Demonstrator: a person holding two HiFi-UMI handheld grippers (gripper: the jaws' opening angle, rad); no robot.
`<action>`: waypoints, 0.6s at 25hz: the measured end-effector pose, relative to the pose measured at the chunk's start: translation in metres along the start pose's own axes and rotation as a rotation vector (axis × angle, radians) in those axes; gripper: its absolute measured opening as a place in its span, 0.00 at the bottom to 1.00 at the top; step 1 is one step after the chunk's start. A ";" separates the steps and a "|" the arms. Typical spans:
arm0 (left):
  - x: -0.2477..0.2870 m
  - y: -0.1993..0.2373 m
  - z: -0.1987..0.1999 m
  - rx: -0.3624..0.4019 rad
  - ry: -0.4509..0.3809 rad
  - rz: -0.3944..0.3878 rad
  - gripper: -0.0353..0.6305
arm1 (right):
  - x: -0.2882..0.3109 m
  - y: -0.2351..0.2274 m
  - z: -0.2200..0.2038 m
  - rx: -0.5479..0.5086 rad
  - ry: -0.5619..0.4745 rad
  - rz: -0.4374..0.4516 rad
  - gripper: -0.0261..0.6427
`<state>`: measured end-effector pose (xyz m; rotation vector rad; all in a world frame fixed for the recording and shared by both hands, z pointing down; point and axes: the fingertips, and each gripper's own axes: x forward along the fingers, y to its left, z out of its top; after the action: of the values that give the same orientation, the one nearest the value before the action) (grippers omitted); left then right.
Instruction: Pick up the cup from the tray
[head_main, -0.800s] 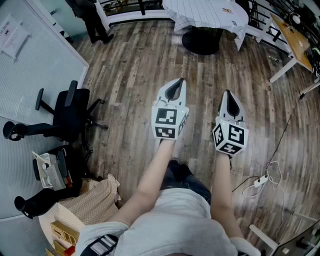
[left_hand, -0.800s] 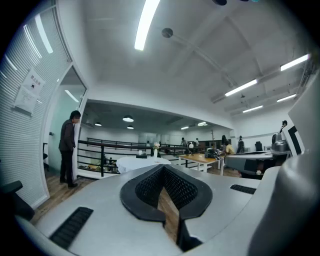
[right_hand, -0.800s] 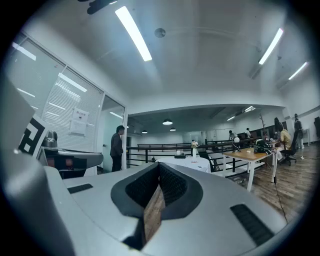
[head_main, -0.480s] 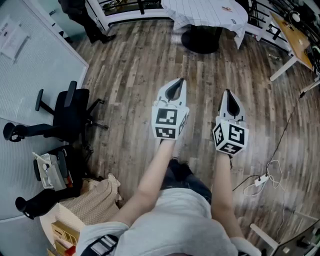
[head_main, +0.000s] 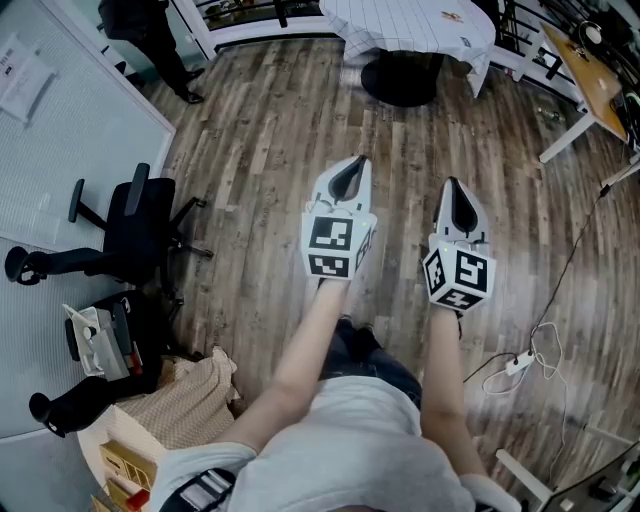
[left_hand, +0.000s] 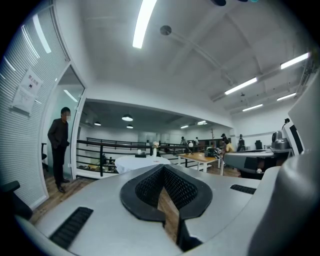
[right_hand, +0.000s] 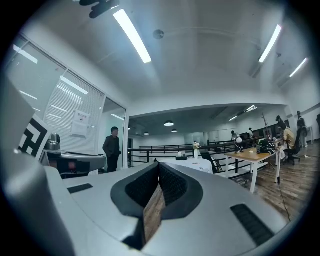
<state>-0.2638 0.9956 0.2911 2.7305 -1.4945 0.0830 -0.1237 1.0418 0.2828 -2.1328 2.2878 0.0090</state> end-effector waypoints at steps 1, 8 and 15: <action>0.003 -0.002 0.000 0.000 0.000 0.000 0.06 | 0.001 -0.003 -0.001 -0.003 0.001 0.003 0.05; 0.015 -0.010 -0.006 -0.001 0.004 0.015 0.06 | 0.010 -0.027 -0.010 0.031 0.010 0.004 0.05; 0.038 0.008 -0.011 -0.026 0.004 0.033 0.06 | 0.041 -0.036 -0.015 0.051 0.018 0.006 0.05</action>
<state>-0.2502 0.9595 0.3043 2.6845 -1.5284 0.0694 -0.0910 0.9980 0.2975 -2.1096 2.2785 -0.0687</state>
